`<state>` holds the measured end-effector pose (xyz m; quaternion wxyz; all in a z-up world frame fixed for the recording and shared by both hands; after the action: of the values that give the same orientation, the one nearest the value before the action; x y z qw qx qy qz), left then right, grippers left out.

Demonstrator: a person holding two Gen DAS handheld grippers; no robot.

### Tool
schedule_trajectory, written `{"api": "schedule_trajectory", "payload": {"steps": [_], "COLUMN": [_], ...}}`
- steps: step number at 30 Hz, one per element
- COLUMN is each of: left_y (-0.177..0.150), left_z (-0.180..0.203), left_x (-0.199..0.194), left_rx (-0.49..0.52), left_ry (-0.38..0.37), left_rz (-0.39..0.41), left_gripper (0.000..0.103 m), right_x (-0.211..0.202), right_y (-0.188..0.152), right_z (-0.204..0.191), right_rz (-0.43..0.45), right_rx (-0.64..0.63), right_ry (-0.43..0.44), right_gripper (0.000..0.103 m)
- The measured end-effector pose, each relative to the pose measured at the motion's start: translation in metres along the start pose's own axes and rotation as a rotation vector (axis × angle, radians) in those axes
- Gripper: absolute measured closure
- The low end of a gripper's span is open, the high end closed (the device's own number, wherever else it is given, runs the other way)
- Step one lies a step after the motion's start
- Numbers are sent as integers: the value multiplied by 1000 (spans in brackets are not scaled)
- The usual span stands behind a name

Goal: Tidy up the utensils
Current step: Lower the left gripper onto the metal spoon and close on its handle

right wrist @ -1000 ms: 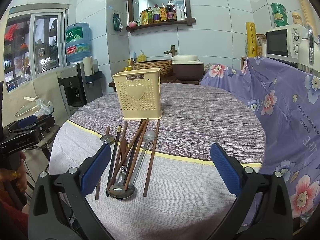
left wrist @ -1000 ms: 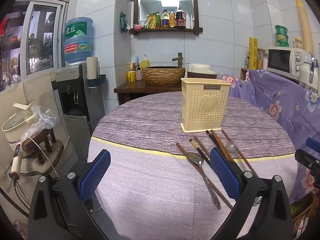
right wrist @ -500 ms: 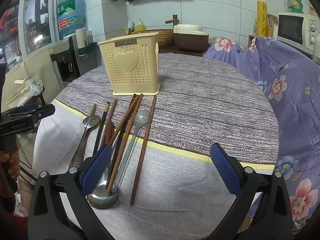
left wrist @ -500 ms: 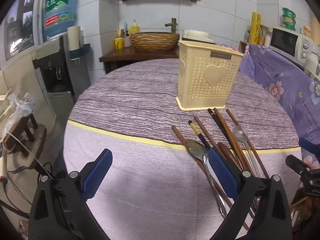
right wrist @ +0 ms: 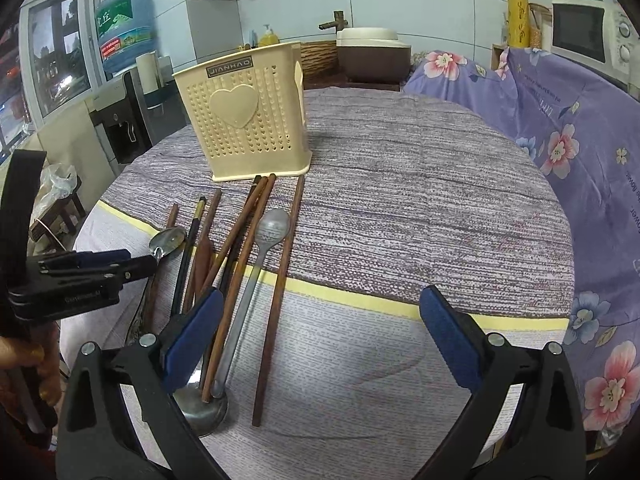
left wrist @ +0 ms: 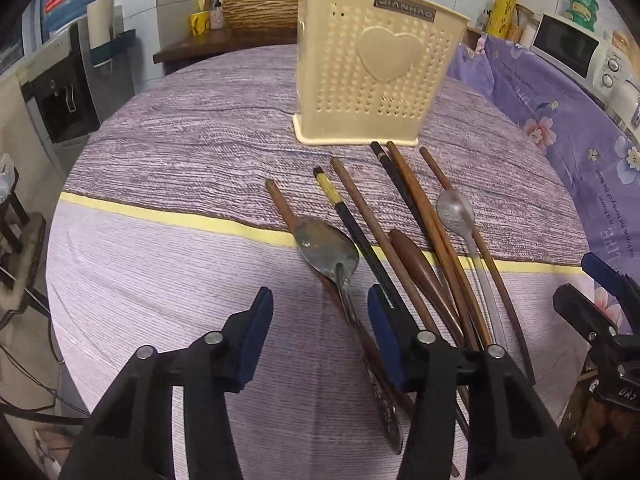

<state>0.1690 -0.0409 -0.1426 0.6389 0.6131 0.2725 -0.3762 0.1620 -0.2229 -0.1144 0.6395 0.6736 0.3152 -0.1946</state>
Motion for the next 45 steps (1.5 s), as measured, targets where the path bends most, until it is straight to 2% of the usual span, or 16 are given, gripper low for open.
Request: {"api": "schedule_trajectory", "payload": {"steps": [12,18,23,28,32,33,34,36,41,45], "left_y": [6,10,18,19,15,15,15,16,25,26], "left_z": [-2,-12,-34,-31,-21,-21,-20,-21,-19,-14], "left_x": [10,-3,-20,-17,0,4,8,14,9,17], "left_rx": [-48,-62,-51,-79,-123,-127,-133,-159,-142,-119], "left_ry": [-66,-68,4,-62,-131,-130,-128,-131,-125,-114], "left_rz": [-15,12,45,30,-26,-33,-40,-44,6,-12], "left_gripper": [91,97,99,99,94,88,77,60,60,66], "right_x": [3,7,7,10,8,8,7,7,9,8], "right_y": [-2,0,1,0,-1,-1,-1,-1,-3,-3], "right_z": [-7,-9,-10,-8,-5,-4,-4,-4,-2,-2], "right_rz": [-4,-9,-3,-10,-6,-4,-3,-2,-7,-4], "right_rx": [-7,-13,-13,1,-2,-3,-4,-5,1,4], "right_ry": [11,12,18,20,9,5,3,2,6,5], "right_gripper": [6,6,6,6,6,6,6,6,6,6]}}
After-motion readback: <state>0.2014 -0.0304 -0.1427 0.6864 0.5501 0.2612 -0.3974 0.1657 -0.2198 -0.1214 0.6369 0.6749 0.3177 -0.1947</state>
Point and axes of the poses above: each gripper's, at about its wrist camera, not at the fingertips, and x roughly the way its jaws point, z to its right, y to its top, the point moved 7 cm from there along x, roughly the way its jaws point
